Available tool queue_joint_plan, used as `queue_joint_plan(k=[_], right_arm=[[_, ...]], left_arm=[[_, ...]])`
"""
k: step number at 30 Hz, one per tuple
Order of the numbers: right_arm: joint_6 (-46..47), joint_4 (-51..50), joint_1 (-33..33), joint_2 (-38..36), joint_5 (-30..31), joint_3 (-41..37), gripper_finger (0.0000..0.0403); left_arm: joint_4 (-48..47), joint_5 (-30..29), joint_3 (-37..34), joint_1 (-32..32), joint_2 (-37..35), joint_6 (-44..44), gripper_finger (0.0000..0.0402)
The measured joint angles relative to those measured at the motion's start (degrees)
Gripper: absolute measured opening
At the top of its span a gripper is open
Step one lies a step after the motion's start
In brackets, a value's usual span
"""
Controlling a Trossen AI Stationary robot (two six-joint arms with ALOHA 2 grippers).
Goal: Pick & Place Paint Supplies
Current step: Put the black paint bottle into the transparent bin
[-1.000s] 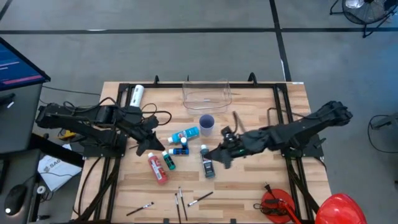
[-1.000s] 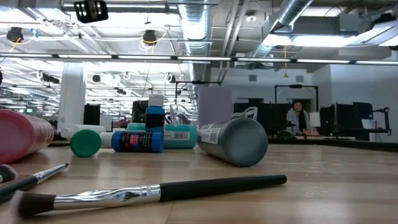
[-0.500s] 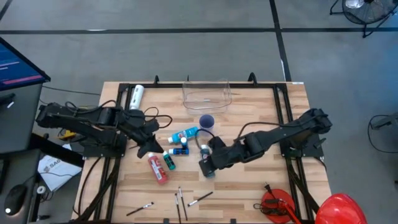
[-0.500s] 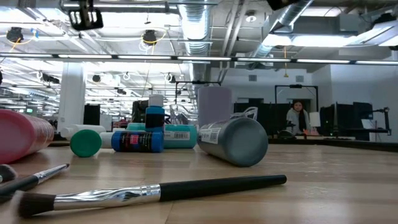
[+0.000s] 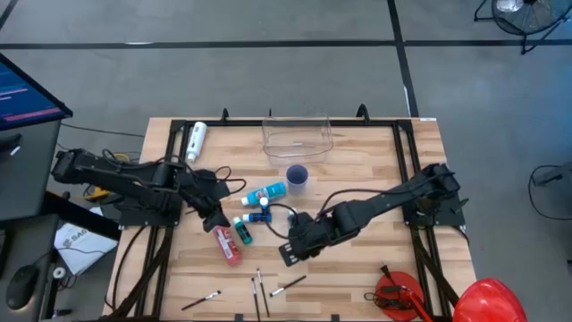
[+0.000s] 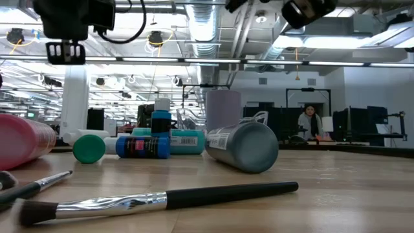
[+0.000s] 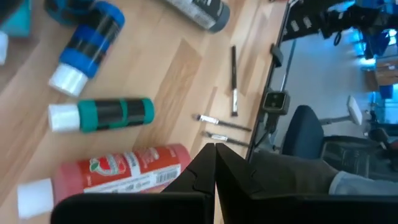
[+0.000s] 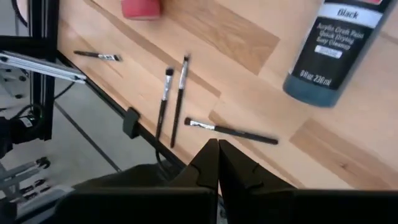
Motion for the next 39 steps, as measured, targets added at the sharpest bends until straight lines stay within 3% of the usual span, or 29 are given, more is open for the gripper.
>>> queue_joint_plan(k=[20,33,39], right_arm=[[-2.8,0.1,-3.0,-0.1,-0.9,0.0,0.0],[-3.7,2.1,-3.1,-0.1,-5.5,0.0,0.0],[1.4,-1.2,-3.0,-0.1,-5.5,0.0,0.0024]], left_arm=[[0.8,0.3,-1.0,0.0,0.0,0.6,0.0002],[1.0,0.6,-1.0,0.0,0.0,0.6,0.0002],[1.2,0.6,-1.1,0.0,0.0,0.7,0.0002]])
